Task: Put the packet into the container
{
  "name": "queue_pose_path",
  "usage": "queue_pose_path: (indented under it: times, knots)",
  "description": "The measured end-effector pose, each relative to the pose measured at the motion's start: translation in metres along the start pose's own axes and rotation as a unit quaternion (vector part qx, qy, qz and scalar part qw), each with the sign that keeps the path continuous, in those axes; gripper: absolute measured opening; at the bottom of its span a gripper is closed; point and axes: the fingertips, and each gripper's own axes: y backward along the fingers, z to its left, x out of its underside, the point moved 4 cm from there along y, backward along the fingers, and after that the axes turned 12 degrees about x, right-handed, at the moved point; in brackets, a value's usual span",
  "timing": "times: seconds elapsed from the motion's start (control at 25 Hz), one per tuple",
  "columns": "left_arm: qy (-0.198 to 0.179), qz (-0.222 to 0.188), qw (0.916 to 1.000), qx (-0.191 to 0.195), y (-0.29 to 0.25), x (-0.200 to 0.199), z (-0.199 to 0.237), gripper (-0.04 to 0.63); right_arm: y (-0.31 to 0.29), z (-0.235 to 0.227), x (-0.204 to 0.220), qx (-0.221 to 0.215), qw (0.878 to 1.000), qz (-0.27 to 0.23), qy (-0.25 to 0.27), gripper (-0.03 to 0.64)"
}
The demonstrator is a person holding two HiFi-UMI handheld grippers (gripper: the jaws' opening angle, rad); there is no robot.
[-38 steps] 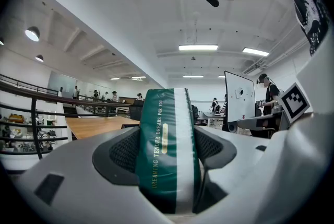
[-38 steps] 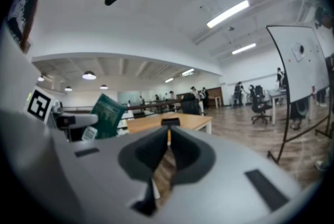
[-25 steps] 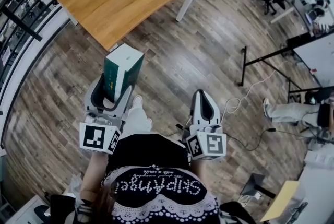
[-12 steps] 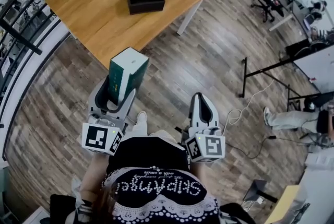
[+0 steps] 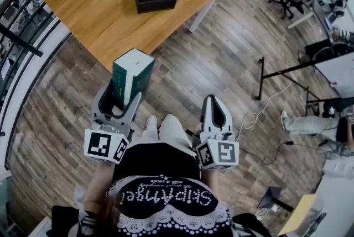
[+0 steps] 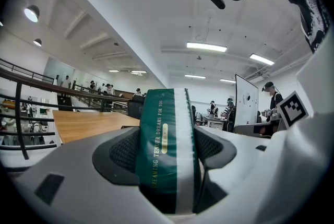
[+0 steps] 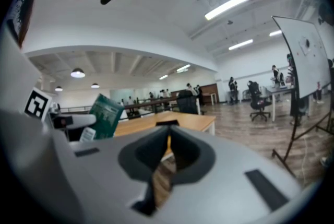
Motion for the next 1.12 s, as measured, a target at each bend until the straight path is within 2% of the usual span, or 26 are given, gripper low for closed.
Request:
queue_pose_path:
  times: [0.52, 1.12]
  knots:
    - [0.008, 0.007, 0.9998, -0.016, -0.054, -0.002, 0.019, 0.345, -0.06, -0.02, -0.009, -0.011, 1.0, 0.02, -0.001, 0.038]
    - [0.004, -0.021, 0.9955, -0.092, -0.129, -0.013, 0.039, 0.345, -0.167, -0.055, -0.039, -0.08, 0.997, 0.014, 0.009, 0.038]
